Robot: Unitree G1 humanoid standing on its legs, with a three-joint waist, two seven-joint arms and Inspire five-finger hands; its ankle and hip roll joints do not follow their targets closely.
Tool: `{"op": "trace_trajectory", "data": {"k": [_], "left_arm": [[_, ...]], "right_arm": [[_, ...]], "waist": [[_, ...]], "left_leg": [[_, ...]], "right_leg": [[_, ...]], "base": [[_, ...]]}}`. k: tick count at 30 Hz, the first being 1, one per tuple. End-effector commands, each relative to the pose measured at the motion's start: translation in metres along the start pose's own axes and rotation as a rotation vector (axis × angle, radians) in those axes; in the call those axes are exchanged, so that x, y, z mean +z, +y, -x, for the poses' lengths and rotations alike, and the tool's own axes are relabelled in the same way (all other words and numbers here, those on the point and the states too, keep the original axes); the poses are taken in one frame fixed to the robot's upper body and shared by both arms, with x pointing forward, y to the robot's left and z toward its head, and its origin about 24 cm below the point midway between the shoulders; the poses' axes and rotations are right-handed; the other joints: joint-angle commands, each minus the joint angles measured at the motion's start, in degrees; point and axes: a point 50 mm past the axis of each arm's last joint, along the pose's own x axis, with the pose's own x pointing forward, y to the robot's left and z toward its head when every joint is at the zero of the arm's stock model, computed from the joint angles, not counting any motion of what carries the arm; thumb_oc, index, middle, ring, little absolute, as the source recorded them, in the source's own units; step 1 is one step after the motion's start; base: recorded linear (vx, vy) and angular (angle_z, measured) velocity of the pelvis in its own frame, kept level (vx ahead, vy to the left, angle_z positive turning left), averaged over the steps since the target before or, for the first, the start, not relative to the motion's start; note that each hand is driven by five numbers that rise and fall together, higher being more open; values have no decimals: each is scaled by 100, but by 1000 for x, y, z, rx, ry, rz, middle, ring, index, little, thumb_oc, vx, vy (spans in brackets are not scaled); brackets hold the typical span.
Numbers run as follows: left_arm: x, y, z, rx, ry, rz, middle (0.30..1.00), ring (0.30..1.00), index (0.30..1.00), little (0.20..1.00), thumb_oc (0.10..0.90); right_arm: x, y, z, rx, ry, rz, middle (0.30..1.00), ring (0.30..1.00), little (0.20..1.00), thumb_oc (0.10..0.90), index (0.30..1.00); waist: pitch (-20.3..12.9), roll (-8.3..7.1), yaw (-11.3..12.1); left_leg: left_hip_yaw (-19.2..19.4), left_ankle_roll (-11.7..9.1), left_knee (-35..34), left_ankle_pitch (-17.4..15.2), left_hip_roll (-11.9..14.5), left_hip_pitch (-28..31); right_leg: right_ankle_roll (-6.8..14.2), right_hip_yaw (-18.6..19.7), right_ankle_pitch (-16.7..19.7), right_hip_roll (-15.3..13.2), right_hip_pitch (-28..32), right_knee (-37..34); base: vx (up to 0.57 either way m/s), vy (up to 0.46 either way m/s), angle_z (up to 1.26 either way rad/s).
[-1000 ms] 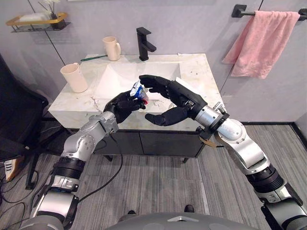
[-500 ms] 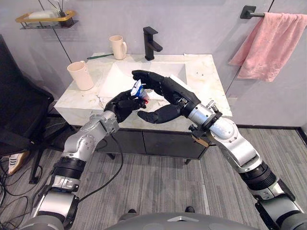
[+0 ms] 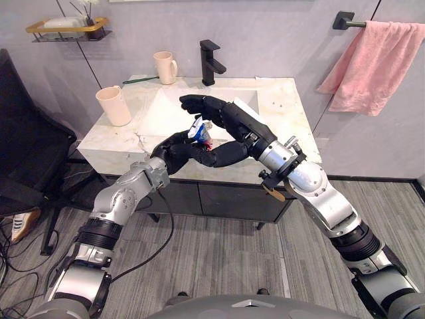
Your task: Organize the bathroom.
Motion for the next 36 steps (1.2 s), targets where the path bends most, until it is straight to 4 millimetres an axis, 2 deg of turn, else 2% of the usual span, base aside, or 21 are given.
{"op": "trace_trajectory", "data": {"k": [1,14,15,16,17,18,19,20,21,22,36], "left_arm": [[60,-34,-6,-174,-235,-58,300,300,300,300,400],[57,-32,-7,-143,-241,-56,300,300,300,300,400],[57,-31,-6,-135,-242,-56,667,667,667,667,645],[57,-31,-6,-138,-248,-55,900,900,900,900,800],[57,-31,-6,-142,-250,-57,900,900,900,900,800],[58,-32,-5,-149,-249,-59,552,552,552,552,568],[58,-31,-5,-144,-248,-60,404,404,404,404,469],[58,-31,-4,-136,-249,-57,326,326,326,326,417],[58,-31,-4,-133,-250,-57,458,458,458,458,505],[58,-31,-5,-128,-249,-56,900,900,900,900,800],[54,-28,-2,-119,-218,-40,900,900,900,900,800]], "right_arm": [[67,-8,-18,-18,-335,61,300,300,300,400,300],[65,-5,-18,-16,-326,47,300,300,300,400,300],[65,-6,-18,-18,-325,48,300,300,300,400,300],[64,-6,-18,-18,-324,46,300,300,300,400,300],[64,-6,-18,-18,-323,45,300,300,300,400,300],[64,-7,-18,-21,-321,43,300,300,300,400,300],[63,-7,-18,-22,-320,43,300,300,300,400,300],[63,-7,-18,-23,-320,45,300,300,300,400,300],[63,-7,-18,-24,-320,46,300,300,300,400,300],[63,-7,-17,-26,-319,45,300,300,300,400,300],[61,-8,-17,-37,-313,44,300,300,300,400,300]], "waist": [[-399,-41,61],[-378,-36,53],[-376,-37,58],[-375,-38,58],[-375,-38,59],[-372,-40,65],[-370,-41,68],[-369,-41,71],[-366,-40,71],[-366,-39,66],[-361,-27,104]], "left_leg": [[-30,82,37,-203,51,28],[-43,86,42,-215,45,40],[-50,89,42,-216,43,40],[-49,91,43,-216,42,41],[-47,92,45,-216,43,41],[-45,91,47,-217,45,47],[-46,90,48,-217,47,50],[-45,88,48,-216,47,50],[-46,89,46,-215,45,53],[-39,90,45,-215,45,55],[-60,91,52,-221,44,62]], "right_leg": [[272,-84,-733,-358,395,41],[263,-67,-756,-355,405,55],[261,-68,-757,-354,407,55],[262,-68,-759,-355,409,55],[260,-68,-758,-355,411,54],[257,-74,-756,-353,416,54],[256,-75,-755,-352,417,58],[259,-83,-758,-353,421,61],[260,-88,-758,-356,423,62],[259,-97,-758,-360,424,64],[256,-135,-759,-367,446,56]], "base": [[0,0,0],[0,0,0],[0,0,0],[0,0,0],[0,0,0],[0,0,0],[0,0,0],[0,0,0],[0,0,0],[0,0,0],[0,0,0]]}}
